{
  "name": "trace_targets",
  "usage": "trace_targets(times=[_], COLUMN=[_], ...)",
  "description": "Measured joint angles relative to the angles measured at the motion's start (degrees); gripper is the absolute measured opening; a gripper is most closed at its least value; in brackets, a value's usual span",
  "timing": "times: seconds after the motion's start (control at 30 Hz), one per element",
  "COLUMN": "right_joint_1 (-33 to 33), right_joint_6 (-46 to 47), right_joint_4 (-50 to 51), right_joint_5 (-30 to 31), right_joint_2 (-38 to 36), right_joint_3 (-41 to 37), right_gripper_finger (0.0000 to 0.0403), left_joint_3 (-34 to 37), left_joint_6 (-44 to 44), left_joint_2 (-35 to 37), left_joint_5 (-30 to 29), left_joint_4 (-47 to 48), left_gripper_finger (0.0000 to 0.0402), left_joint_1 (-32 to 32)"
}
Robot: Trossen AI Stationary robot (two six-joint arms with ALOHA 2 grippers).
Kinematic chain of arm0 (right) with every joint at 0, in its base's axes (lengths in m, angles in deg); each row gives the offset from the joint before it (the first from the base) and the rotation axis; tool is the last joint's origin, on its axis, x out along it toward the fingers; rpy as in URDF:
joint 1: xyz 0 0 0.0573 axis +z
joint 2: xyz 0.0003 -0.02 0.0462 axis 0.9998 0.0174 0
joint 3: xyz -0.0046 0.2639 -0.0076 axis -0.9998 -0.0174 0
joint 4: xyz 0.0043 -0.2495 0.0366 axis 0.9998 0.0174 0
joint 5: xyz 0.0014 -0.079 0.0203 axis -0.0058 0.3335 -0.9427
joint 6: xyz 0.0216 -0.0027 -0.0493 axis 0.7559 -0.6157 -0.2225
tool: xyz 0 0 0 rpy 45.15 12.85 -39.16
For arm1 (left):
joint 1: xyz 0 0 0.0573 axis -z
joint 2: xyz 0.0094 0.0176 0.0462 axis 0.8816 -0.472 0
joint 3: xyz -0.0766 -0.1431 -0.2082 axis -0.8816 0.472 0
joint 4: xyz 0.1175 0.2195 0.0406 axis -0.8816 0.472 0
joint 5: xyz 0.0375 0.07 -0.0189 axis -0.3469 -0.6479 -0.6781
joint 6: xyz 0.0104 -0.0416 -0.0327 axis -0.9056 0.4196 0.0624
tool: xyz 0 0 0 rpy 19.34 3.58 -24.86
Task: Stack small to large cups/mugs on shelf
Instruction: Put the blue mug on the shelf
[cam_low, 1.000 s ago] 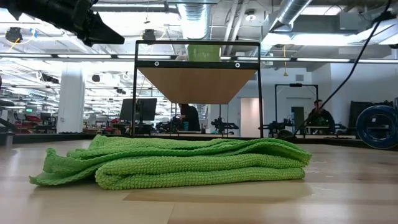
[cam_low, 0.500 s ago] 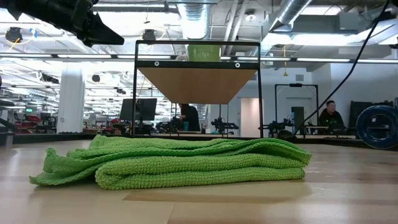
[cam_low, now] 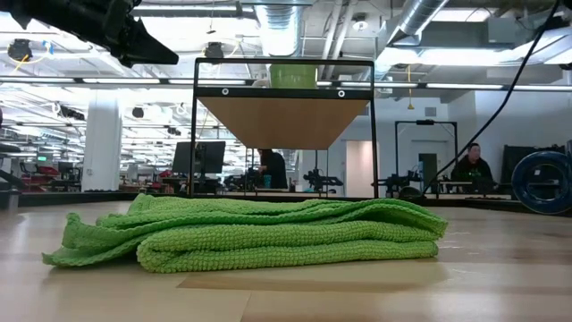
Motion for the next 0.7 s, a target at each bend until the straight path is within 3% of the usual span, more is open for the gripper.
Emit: trace_targets(times=[0.5, 0.7], right_joint_1=[-0.02, -0.86], right_joint_6=[-0.43, -4.66], right_joint_4=[-0.10, 0.70], right_joint_5=[0.53, 2.13], right_joint_2=[-0.15, -0.15], right_joint_3=[0.02, 0.02], right_gripper_finger=[0.0027, 0.0025], left_joint_3=[0.00, 0.00], left_joint_6=[-0.05, -0.07], left_joint_2=[0.00, 0.02], left_joint_5=[0.02, 0.00], left_joint_4=[1.71, 1.69], left_gripper_finger=[0.0063, 0.0063], left_joint_1=[0.00, 0.00])
